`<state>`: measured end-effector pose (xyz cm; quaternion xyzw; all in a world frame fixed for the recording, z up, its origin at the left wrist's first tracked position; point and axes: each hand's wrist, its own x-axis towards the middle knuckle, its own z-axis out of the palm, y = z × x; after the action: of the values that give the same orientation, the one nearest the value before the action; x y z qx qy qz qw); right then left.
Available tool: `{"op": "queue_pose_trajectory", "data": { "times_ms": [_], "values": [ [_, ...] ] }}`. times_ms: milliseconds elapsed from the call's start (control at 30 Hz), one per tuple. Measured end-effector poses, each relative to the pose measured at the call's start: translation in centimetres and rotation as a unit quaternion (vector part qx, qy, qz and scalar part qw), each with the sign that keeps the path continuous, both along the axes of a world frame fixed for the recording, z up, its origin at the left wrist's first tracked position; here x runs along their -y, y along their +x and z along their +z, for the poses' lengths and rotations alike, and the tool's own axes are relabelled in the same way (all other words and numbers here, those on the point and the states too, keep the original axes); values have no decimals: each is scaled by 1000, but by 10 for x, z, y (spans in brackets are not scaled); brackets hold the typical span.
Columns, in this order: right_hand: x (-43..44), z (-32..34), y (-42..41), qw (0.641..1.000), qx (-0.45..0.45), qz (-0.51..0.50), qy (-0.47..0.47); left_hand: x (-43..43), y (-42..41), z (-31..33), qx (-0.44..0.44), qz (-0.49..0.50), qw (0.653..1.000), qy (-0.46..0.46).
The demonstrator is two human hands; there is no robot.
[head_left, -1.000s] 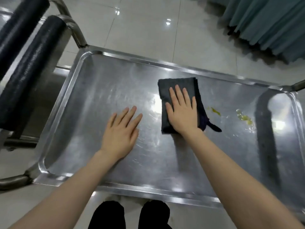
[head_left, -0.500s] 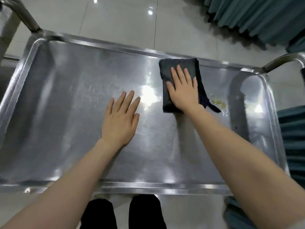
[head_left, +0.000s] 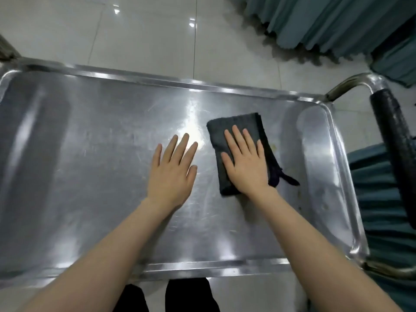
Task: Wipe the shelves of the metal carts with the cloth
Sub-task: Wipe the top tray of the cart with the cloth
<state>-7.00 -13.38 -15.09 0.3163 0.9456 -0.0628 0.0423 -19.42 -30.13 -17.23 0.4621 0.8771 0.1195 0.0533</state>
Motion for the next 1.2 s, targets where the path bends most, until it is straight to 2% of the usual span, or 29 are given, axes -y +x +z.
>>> {"op": "queue_pose_trajectory", "data": {
  "times_ms": [100, 167, 233, 367, 467, 567, 700, 800, 867, 1067, 1200],
  "values": [
    [-53, 3, -46, 998, -2, -62, -20, -2, 0, 0, -8, 0, 1000, -4],
    [-57, 0, -53, 998, -8, -57, -24, -5, 1, 3, 0, 7, 1000, -2],
    [-41, 0, -26, 999, -12, -21, -23, -4, 4, 9, 10, 13, 1000, -6],
    [9, 3, 84, 999, -6, 32, -4, -30, 9, 24, 24, 37, 999, 9],
    [15, 3, 121, 999, 2, 46, -7, -63, 26, 23, 34, -8, 999, 9],
    [-23, 3, 92, 1000, 4, 29, -7, -74, 40, 11, -2, -57, 998, -11],
    [-110, 3, 25, 998, -6, -63, -20, -71, 37, 3, -19, -53, 998, 3],
    [-132, 1, 4, 996, -6, -83, -30, -73, 39, 6, -17, -47, 999, -2],
    [-112, -1, 25, 997, -17, -65, -23, -72, 39, 11, -14, -44, 999, -12],
    [-28, 0, 158, 1000, -6, -11, -20, -105, 52, 25, 14, -26, 1000, 1],
    [-73, 4, 134, 999, 22, -22, -15, -115, 59, 15, 12, -46, 999, 0]
  ]
}}
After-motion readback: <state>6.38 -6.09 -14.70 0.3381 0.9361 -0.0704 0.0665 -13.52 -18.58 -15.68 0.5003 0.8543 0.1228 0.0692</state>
